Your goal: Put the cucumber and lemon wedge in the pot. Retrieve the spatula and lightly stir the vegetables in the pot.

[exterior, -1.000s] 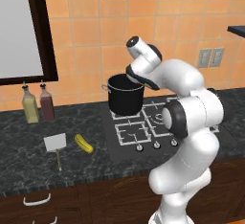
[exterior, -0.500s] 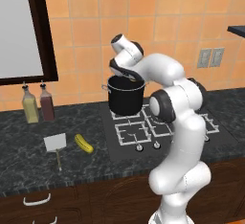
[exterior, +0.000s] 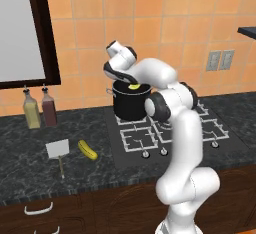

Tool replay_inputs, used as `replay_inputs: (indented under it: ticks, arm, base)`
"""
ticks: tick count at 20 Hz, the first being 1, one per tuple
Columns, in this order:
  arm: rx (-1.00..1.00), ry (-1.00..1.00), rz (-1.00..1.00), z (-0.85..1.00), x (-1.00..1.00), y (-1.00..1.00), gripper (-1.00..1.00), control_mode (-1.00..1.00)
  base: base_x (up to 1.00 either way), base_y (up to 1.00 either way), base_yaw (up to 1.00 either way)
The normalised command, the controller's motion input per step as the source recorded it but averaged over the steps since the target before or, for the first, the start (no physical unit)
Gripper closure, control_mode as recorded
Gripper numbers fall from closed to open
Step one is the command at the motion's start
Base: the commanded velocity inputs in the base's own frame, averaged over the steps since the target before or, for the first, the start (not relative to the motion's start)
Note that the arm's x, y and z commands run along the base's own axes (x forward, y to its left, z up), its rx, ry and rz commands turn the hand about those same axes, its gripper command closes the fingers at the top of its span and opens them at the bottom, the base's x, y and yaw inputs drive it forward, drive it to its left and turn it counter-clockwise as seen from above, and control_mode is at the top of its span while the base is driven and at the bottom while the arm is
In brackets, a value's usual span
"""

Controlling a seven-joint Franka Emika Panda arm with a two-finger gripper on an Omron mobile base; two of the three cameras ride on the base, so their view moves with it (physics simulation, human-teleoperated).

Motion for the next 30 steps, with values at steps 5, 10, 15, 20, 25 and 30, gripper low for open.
replay_inputs:
  ticks: [5, 10, 15, 20, 25, 30]
  arm:
    - [-0.04, 0.03, 0.0, -0.41, 0.01, 0.0, 1.0, -1.0]
    - [0.0, -0.01, 0.0, -0.28, 0.0, -0.08, 1.0, -1.0]
    - [0.0, -0.03, 0.0, -0.23, 0.0, -0.12, 1.0, -1.0]
    - [0.0, -0.03, 0.0, -0.16, 0.0, -0.02, -1.0, -1.0]
    - [-0.02, -0.14, 0.0, 0.05, 0.0, 0.0, -1.0, -1.0]
    - [-0.01, -0.19, 0.0, 0.57, -0.06, 0.0, -1.0, -1.0]
  base:
    - [0.0, 0.0, 0.0]
    - [0.0, 0.0, 0.0]
    - [0.0, 0.0, 0.0]
    - [0.0, 0.0, 0.0]
    - [0.0, 0.0, 0.0]
    - [0.0, 0.0, 0.0]
